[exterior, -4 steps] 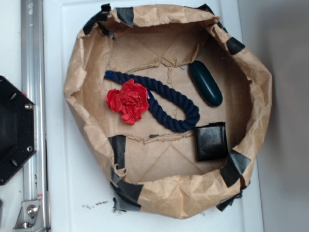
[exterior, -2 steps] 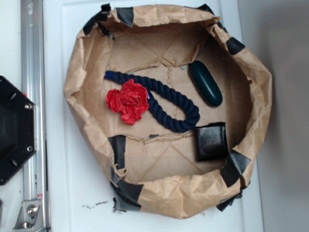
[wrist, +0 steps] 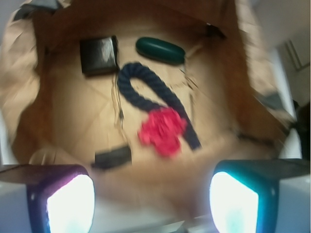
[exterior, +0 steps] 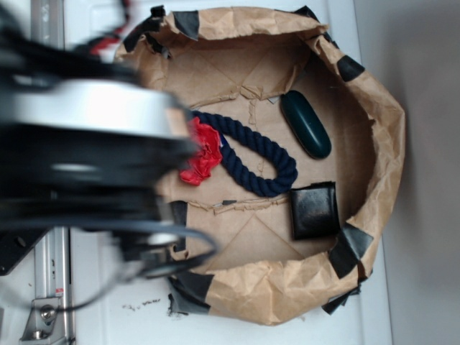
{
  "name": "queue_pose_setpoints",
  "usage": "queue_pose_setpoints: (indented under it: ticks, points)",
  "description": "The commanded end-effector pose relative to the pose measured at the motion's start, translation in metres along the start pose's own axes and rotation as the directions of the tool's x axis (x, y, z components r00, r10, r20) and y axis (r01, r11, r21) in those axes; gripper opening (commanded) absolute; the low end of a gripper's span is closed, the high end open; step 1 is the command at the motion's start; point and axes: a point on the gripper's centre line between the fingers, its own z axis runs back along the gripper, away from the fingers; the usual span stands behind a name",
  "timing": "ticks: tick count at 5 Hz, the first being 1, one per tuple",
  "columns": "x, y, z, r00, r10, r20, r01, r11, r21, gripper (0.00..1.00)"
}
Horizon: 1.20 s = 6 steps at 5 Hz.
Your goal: Grab the black box.
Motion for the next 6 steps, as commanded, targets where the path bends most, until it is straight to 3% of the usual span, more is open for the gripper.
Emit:
queue_pose_setpoints:
  ticks: [1,2,3,4,6]
  points:
    - [0.046,0.0,-0.038,0.986,-0.021,0.163,0.02,1.0,0.011,1.0]
    - [0.061,0.019,-0.054,0.982,-0.011,0.186,-0.003,0.997,0.073,1.0]
    - [0.073,0.015,-0.057,0.975,-0.06,0.216,0.063,0.998,-0.005,1.0]
    - [0.085,-0.006,-0.051,0.958,-0.105,0.267,0.14,0.984,-0.114,1.0]
    - [0.102,-0.032,-0.065,0.957,-0.088,0.277,0.127,0.984,-0.127,1.0]
